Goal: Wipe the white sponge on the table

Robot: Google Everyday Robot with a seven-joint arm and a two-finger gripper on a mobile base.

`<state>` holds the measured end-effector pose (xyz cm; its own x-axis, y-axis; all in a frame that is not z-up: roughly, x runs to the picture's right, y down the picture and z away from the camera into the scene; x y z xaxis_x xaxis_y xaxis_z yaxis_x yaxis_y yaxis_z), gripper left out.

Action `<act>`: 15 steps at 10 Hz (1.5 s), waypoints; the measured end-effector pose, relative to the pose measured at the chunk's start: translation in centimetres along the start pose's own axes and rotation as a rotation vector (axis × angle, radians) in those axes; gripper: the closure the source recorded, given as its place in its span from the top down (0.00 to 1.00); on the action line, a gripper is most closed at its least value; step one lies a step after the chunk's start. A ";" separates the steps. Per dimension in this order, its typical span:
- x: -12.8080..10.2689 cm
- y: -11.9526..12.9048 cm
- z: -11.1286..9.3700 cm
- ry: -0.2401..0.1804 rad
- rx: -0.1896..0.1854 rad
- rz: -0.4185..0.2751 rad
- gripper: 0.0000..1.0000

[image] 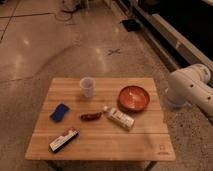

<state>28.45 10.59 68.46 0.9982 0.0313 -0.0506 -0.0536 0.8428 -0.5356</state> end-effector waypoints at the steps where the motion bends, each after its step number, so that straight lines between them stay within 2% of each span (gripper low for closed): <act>1: 0.0 0.0 0.0 0.000 0.000 0.000 0.65; 9: 0.0 0.1 0.1 0.005 0.000 -0.003 0.65; 11: -3.1 0.3 0.5 0.022 0.000 -0.064 0.65; 15: -11.9 0.2 1.9 0.051 -0.003 -0.211 0.65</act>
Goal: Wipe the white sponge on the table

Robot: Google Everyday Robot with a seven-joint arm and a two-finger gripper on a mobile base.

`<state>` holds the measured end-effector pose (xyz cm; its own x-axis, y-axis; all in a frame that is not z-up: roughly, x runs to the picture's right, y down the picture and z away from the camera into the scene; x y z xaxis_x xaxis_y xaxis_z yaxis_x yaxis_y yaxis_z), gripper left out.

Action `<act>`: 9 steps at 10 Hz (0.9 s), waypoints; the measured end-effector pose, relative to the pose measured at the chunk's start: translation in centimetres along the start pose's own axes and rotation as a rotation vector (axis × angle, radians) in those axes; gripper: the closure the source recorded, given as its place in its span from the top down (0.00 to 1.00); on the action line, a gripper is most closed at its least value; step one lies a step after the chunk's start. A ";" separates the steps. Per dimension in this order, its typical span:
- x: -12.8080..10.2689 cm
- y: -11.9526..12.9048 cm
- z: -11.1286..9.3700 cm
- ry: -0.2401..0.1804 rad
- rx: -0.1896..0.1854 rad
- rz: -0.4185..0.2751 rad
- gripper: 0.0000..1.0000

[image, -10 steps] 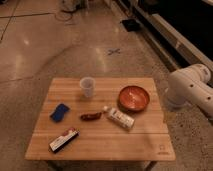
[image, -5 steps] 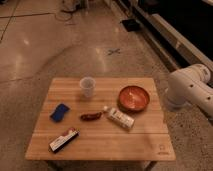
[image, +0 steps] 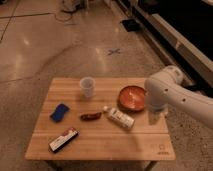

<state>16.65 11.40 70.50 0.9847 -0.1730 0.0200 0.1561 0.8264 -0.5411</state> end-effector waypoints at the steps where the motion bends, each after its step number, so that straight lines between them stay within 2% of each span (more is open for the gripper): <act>1: -2.3 -0.7 0.3 0.007 -0.006 -0.036 0.65; 4: -8.9 -3.4 1.0 -0.004 -0.022 -0.135 0.65; 7: -14.5 -5.8 2.0 -0.030 -0.044 -0.215 0.65; 9: -17.4 -6.9 2.7 -0.050 -0.057 -0.265 0.65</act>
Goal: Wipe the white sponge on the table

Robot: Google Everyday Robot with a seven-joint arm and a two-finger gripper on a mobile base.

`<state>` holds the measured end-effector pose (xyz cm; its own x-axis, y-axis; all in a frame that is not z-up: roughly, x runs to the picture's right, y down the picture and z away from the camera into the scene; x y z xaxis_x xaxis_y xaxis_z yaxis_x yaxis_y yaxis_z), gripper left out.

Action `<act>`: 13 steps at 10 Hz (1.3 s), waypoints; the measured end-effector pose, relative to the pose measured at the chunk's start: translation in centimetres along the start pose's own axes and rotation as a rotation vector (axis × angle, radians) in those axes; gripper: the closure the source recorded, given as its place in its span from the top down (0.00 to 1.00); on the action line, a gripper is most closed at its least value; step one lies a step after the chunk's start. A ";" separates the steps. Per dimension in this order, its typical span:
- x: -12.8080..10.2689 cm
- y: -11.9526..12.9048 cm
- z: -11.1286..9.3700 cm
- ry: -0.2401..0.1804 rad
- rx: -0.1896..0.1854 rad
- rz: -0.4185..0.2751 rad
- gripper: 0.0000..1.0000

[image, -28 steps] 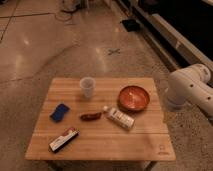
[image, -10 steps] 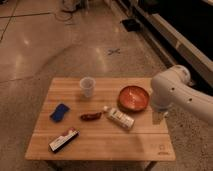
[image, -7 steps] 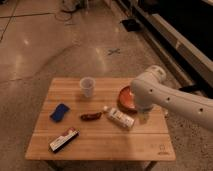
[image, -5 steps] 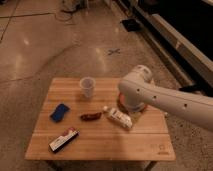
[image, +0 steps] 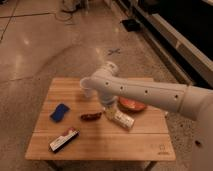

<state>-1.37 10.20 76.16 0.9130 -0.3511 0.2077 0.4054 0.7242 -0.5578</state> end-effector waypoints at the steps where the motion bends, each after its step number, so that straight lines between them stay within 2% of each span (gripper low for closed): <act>1: -1.3 -0.9 0.5 -0.014 -0.005 -0.028 0.65; 6: -7.9 -3.7 3.0 -0.102 -0.027 -0.176 0.65; 9: -11.7 -4.7 3.6 -0.153 -0.015 -0.258 0.65; 13: -15.4 -5.4 3.8 -0.203 0.011 -0.344 0.65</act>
<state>-17.47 14.02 79.02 0.7139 -0.4508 0.5358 0.6885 0.5916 -0.4196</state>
